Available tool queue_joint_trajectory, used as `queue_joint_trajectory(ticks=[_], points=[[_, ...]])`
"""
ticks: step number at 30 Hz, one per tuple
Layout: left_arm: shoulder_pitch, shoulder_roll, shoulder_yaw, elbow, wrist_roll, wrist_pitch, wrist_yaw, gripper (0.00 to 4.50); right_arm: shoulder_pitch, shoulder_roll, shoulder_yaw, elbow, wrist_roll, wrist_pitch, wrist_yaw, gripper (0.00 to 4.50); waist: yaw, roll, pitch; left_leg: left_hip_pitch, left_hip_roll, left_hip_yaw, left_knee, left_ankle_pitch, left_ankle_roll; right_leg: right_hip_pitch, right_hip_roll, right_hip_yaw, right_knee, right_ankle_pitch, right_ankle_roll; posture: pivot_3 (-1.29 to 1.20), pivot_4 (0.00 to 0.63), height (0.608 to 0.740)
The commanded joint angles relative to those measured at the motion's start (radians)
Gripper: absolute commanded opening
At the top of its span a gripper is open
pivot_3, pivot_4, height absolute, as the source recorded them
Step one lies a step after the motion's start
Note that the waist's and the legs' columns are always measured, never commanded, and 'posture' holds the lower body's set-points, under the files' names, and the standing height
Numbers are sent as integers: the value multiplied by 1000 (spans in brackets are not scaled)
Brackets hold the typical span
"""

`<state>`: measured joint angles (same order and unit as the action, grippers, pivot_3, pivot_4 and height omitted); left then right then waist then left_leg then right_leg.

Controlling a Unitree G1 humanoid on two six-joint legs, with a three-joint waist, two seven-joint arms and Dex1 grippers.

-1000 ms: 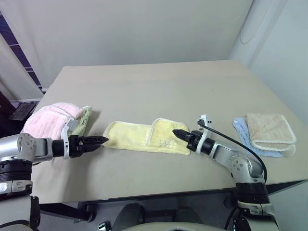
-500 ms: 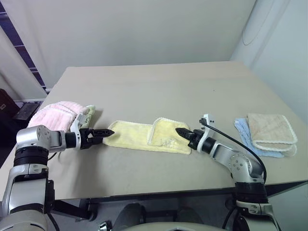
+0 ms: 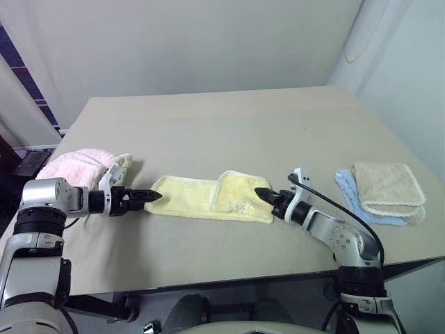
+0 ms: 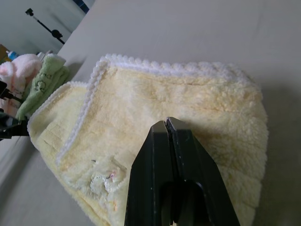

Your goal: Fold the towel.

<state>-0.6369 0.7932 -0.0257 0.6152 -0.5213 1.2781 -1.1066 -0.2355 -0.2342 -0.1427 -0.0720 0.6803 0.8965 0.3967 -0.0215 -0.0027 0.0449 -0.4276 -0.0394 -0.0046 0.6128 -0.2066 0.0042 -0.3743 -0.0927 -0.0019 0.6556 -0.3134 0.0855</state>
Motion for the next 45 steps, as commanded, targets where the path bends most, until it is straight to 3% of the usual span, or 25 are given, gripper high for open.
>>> queue_joint_trajectory(ticks=[1, 5, 8, 18, 19, 29, 33, 40, 45], points=[[11, 24, -42, -22, 10, 15, -40, 4456, -26, 11, -3, -9, 6, -6, -1, 0, 1, 0, 0, 0, 0, 0, 0, 0, 0, 0, 0, 0, -1, 0, 0, 0, 0, 731], [15, 17, -45, -19, 11, 19, -48, 4456, -26, 14, -4, -6, 2, -10, -3, 0, 1, 0, 0, -1, 0, 1, -1, 0, 0, 0, 0, 0, -5, 0, 0, 0, 0, 731], [11, -6, -45, -11, 16, 10, -42, 3928, -24, 14, -6, -4, -5, -14, -7, 0, 3, 0, 0, -1, 0, 1, -1, 0, 0, 0, 0, 0, -6, 0, 1, 0, 0, 731], [-30, -19, -51, 27, 39, -33, -73, 229, -14, 10, -8, -13, -34, -17, -28, 0, 3, 0, 0, -1, 0, 1, -2, 0, 0, 0, 0, 0, -5, 0, 1, 0, 0, 731], [-35, -16, -52, 31, 41, -36, -78, 16, -12, 10, -8, -13, -36, -19, -28, 0, 3, 0, 0, -1, 0, 1, -2, 0, 0, 0, 0, 0, -5, 0, 1, 0, 0, 731], [-33, 75, -87, -168, 16, -123, -247, 16, 32, -13, -16, -81, -7, -72, 57, 0, 2, 0, 1, -2, 0, 1, -2, 0, 0, -1, 0, 0, -6, 0, 0, 0, 0, 731], [-45, 65, -128, -245, 28, -171, -270, 16, 67, -39, -33, -160, 45, -73, 115, 0, 3, 0, 1, -2, 0, 1, -2, 0, 0, 0, 0, 0, -7, 0, 0, 0, 0, 731], [-171, -50, -232, -197, 85, -251, -300, 16, 127, -76, -79, -248, 110, -76, 140, 0, 11, 0, 1, -2, 0, 1, 0, 0, 0, 0, 0, 0, -7, 0, 0, 0, 0, 731], [-311, -196, -300, -68, 133, -330, -355, 16, 202, -102, -126, -312, 137, -79, 131, 0, 13, -1, 1, -3, 0, 1, 0, 0, 1, 0, 0, -1, -7, 0, 1, 0, 0, 731]])
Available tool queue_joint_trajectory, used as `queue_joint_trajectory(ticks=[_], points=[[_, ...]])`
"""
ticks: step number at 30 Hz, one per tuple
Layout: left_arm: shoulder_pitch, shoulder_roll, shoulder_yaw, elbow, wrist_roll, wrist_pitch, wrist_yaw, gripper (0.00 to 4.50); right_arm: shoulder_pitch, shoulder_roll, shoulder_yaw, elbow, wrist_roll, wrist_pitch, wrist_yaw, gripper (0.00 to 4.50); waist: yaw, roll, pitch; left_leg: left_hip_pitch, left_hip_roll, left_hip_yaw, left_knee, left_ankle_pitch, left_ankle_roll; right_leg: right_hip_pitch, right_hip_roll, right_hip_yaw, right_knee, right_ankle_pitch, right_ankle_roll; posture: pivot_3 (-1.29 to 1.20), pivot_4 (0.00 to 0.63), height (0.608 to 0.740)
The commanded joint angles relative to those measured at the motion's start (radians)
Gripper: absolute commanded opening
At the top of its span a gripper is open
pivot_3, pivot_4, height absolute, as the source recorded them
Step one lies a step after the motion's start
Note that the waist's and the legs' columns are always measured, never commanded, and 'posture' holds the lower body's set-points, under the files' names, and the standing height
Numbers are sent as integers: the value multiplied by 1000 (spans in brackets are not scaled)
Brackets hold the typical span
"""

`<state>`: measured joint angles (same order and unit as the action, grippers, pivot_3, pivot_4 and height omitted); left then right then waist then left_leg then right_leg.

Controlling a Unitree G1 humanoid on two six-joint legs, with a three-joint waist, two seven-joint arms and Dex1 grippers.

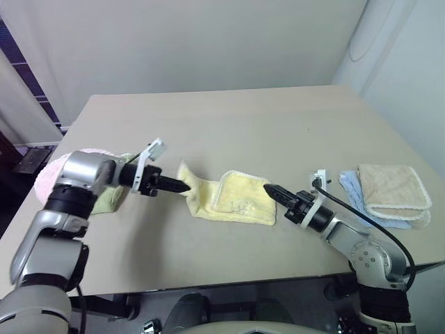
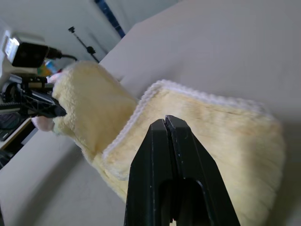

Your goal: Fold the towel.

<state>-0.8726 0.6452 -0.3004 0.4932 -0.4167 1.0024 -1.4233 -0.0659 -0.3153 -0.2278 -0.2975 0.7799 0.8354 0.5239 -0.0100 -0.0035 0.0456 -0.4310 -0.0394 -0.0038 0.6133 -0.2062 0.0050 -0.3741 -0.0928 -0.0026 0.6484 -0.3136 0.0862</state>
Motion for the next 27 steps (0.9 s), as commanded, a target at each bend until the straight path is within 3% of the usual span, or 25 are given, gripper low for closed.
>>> queue_joint_trajectory(ticks=[1, 7, 21, 27], points=[[-98, -78, -38, 81, 41, -72, -49, 16, 54, -28, -51, -108, 49, -18, 5, 0, 2, 0, 0, -1, 0, 0, 0, 0, 0, 0, 0, 0, 0, 0, 1, 0, 0, 731], [-195, -256, -114, 209, 108, -187, -135, 16, 169, -54, -114, -205, 84, -19, -40, 0, -1, -1, 0, -12, 1, -1, 6, 3, 4, -8, 5, 1, 5, 1, 6, 0, 0, 731], [-232, -522, -144, 451, 261, -385, -148, 16, 277, -120, -133, -327, 84, -55, -94, 0, 4, -2, 1, -10, 2, -2, 21, 2, 6, -1, 5, 0, 11, 1, 7, 0, 0, 731], [-259, -570, -85, 540, 277, -418, -113, 1823, 271, -119, -125, -312, 80, -57, -117, 0, 3, -2, 1, -10, 2, -2, 21, 2, 7, -1, 5, 0, 11, 1, 8, 0, 0, 731]])
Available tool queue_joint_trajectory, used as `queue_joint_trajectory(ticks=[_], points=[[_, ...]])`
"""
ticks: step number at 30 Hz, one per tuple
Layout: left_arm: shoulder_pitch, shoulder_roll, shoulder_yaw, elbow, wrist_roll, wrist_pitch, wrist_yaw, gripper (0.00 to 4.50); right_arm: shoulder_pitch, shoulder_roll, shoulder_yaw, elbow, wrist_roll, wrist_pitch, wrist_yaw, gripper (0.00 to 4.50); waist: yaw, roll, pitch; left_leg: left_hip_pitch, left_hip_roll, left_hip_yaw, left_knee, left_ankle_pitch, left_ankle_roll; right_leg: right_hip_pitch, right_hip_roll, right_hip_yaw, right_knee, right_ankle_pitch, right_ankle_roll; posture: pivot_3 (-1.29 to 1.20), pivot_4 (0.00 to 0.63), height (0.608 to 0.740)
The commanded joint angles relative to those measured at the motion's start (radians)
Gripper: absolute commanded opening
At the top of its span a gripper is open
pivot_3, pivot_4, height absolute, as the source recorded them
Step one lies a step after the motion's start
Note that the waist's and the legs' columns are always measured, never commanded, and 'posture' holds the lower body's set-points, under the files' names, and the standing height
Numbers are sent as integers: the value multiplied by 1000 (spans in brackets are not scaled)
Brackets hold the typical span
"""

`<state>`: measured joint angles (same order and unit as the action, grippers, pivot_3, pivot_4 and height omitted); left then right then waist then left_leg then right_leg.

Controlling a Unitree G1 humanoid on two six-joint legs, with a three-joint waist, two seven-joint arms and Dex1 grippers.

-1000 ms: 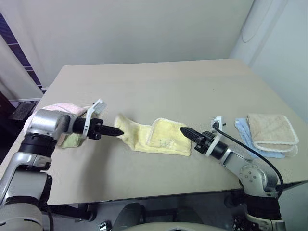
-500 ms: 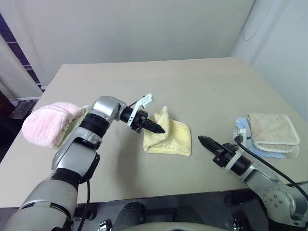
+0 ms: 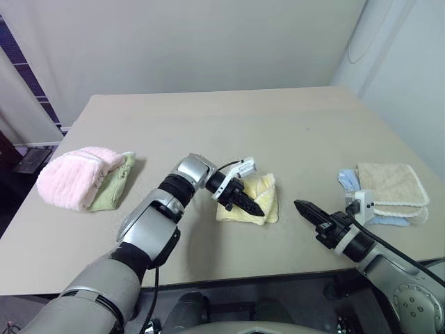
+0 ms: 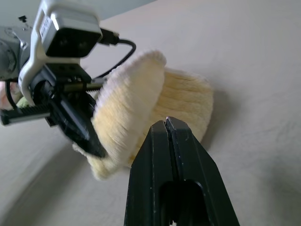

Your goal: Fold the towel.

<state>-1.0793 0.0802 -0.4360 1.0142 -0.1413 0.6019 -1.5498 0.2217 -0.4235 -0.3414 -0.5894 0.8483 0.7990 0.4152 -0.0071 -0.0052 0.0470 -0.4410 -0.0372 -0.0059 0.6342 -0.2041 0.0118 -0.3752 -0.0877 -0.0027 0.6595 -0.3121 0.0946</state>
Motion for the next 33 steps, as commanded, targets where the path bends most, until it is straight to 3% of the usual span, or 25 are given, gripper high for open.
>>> queue_joint_trajectory(ticks=[1, 7, 17, 20, 33], points=[[-56, -8, 59, 28, 5, -23, 17, 2180, -18, -11, -10, -18, 11, -21, -10, 0, 1, 0, 0, 0, 0, 0, 0, 0, 0, 0, 0, 0, 0, 1, 2, 0, 0, 731], [-64, -13, 102, 35, 11, -29, 24, 4383, -38, -12, -8, 6, 13, -24, -8, 0, 14, 0, 0, 0, 0, 0, 0, 0, 0, 0, 1, 0, 0, 1, 3, 0, 0, 731], [-20, 62, 291, -123, -91, -154, 25, 4446, -174, -26, 28, 5, -4, -58, 14, 0, 19, 0, 0, 0, 0, 0, 1, 0, 0, 0, 1, 0, 0, 1, 3, 0, 0, 731], [9, 82, 350, -153, -106, -197, 108, 4446, -245, -48, 64, 28, -33, -68, 24, 0, 19, 0, 0, 0, 0, 0, 1, 0, 0, 1, 1, 0, 0, 1, 3, 0, 0, 731], [187, 152, 370, -291, -99, -369, 204, 4446, -400, -127, 209, 184, -103, -60, 171, 0, 20, 0, 0, 0, 0, 0, 5, 0, 1, 1, 0, 0, 3, 2, 3, 0, 0, 731]])
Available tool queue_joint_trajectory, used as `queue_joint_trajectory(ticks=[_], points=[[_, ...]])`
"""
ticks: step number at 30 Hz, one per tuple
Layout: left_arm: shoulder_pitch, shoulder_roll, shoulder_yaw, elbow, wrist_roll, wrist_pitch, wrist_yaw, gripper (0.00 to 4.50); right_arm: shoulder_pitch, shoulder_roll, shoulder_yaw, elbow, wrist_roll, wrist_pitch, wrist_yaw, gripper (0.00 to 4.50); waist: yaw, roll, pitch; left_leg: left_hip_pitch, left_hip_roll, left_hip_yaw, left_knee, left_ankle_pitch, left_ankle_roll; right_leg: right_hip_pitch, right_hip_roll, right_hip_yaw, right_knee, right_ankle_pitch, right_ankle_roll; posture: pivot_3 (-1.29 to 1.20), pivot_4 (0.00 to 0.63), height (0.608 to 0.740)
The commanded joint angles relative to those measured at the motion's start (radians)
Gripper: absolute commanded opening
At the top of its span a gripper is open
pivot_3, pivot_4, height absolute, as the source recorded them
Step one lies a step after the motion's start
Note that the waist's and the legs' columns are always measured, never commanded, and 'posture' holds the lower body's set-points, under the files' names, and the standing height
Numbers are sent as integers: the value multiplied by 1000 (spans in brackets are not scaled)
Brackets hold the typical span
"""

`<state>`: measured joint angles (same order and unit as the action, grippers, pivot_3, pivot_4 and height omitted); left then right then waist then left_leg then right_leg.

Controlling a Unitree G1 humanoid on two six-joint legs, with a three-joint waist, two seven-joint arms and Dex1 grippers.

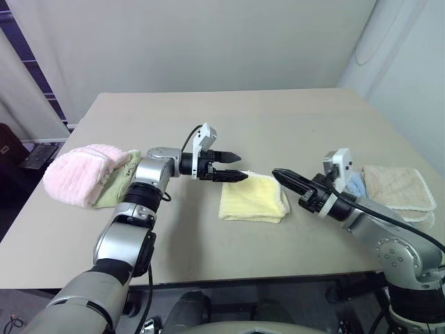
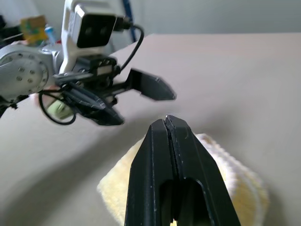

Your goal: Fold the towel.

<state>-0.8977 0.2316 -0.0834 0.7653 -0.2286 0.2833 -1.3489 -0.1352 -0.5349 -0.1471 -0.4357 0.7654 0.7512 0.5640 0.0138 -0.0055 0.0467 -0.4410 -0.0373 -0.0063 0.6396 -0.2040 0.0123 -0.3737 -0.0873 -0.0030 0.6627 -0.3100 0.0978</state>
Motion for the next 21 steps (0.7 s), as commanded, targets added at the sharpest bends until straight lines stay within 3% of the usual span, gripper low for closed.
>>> queue_joint_trajectory(ticks=[1, 12, 15, 21], points=[[14, 3, 14, -54, -19, -50, -9, 4446, -53, -20, 27, 45, -34, -8, 25, 0, -1, 0, 0, 0, 0, 0, 1, 0, 0, 0, 0, 0, 0, 0, 0, 0, 0, 731], [29, 6, 32, -32, -9, -193, 91, 4446, -46, -8, 27, 80, -59, -16, 34, 0, -1, 0, 0, 0, 0, 0, 3, 0, 0, 0, 0, 0, 1, 1, 0, 0, 0, 731], [25, 2, 43, -28, -26, -188, 94, 3815, -47, 1, 28, 81, -61, -20, 30, 0, -1, 0, 0, 0, 0, 0, 3, 0, 0, 0, 0, 0, 1, 1, 0, 0, 0, 731], [29, 5, 24, -41, -21, -176, 39, 1578, -51, 18, 33, 92, -78, -24, 28, 0, -1, 0, 0, 0, 0, 0, 3, 0, 0, 0, 0, 0, 1, 1, 0, 0, 0, 731]])
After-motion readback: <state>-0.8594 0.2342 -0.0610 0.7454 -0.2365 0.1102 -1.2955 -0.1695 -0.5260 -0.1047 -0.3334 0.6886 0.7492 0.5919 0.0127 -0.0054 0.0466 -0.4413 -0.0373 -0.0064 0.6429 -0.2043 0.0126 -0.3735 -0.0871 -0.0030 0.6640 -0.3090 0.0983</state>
